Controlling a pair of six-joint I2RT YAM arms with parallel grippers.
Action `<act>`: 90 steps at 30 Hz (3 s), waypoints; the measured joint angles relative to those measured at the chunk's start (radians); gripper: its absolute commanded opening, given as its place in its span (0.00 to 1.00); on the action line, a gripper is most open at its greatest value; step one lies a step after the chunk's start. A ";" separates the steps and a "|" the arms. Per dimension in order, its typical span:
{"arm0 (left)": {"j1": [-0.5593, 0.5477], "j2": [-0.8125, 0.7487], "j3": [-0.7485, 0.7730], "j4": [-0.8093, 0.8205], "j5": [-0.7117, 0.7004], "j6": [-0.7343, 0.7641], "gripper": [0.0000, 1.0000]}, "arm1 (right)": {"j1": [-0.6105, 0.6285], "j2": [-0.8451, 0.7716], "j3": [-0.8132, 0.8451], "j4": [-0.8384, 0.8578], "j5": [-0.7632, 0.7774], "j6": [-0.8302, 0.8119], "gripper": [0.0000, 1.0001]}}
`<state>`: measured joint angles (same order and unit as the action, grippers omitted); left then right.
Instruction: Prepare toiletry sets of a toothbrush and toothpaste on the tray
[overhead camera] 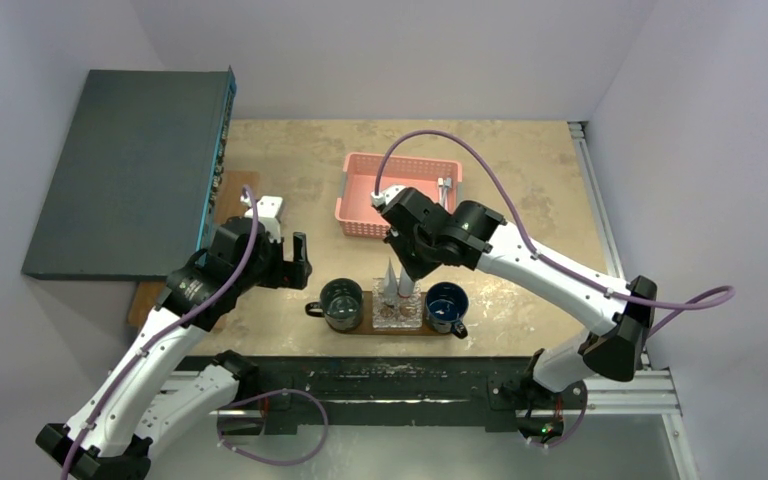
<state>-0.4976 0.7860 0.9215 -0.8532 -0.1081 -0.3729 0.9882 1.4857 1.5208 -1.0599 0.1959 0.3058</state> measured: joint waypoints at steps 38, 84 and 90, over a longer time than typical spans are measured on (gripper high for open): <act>0.000 0.016 0.000 0.000 -0.003 0.018 0.90 | 0.014 0.065 -0.106 0.119 0.024 0.008 0.00; 0.000 0.034 0.000 0.000 -0.002 0.025 0.89 | 0.049 0.003 -0.132 0.139 0.068 0.062 0.39; 0.000 0.032 0.000 0.000 -0.002 0.025 0.89 | 0.053 -0.062 -0.132 0.119 0.080 0.087 0.40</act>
<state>-0.4976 0.8177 0.9215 -0.8532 -0.1104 -0.3477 1.0409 1.4235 1.3891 -0.9409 0.2756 0.3931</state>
